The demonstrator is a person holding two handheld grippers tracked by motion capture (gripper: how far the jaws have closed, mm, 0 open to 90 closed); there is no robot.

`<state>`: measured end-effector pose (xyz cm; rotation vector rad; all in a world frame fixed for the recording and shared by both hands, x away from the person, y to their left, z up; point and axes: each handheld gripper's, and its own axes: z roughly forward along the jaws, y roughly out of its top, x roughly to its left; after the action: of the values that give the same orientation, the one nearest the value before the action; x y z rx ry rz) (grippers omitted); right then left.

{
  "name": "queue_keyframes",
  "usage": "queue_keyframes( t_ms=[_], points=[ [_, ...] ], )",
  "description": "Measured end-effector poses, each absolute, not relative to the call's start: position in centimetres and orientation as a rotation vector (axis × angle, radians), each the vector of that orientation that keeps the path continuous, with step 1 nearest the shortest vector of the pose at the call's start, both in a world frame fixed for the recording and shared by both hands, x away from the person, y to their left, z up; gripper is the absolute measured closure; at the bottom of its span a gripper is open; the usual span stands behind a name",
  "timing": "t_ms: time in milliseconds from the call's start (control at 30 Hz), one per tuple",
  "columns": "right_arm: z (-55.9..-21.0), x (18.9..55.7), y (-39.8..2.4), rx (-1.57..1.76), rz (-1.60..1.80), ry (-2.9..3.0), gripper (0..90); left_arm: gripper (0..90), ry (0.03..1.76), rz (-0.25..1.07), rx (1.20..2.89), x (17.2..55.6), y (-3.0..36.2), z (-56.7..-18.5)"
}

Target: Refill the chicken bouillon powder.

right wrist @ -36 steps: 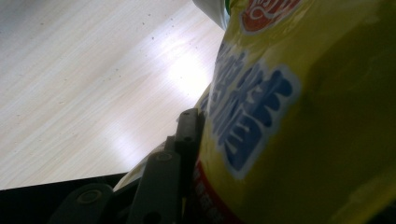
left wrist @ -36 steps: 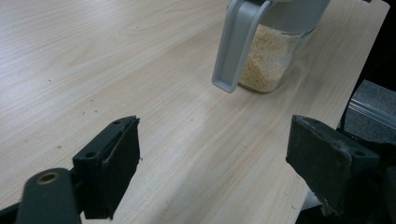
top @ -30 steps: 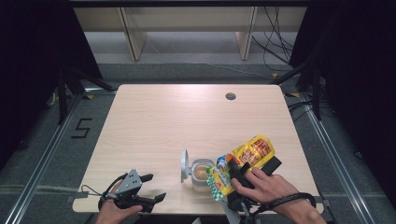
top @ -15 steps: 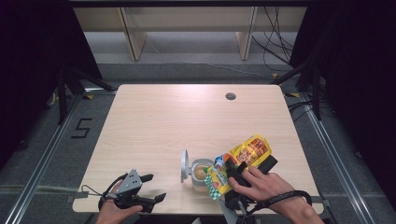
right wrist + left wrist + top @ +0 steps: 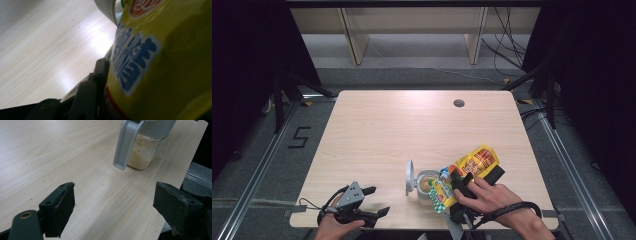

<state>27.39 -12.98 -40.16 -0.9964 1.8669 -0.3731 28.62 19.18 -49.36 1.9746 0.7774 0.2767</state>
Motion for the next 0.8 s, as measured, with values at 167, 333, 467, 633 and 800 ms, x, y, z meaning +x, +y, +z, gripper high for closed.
queue_keyframes(
  t_ms=[167, 333, 467, 633, 800],
  points=[
    [-40.14, 27.46, -12.89, -0.996, -0.376, 1.87, 72.1, 16.8, 0.777, 0.275, 1.976, 28.63, 19.17, -49.34],
    [-40.1, 27.6, -12.59, -1.022, -0.387, 1.865, 72.2, 16.8, 0.777, 0.277, 1.981, 28.63, 19.2, -49.32],
    [-40.14, 27.63, -12.52, -1.024, -0.385, 1.867, 72.2, 16.8, 0.775, 0.274, 1.979, 28.62, 19.17, -49.33],
    [-40.23, 27.68, -12.46, -1.012, -0.385, 1.871, 72.2, 16.8, 0.776, 0.277, 1.978, 28.62, 19.19, -49.32],
    [-40.3, 27.7, -12.39, -1.009, -0.376, 1.876, 72.2, 16.8, 0.775, 0.279, 1.983, 28.63, 19.21, -49.32]
  ],
)
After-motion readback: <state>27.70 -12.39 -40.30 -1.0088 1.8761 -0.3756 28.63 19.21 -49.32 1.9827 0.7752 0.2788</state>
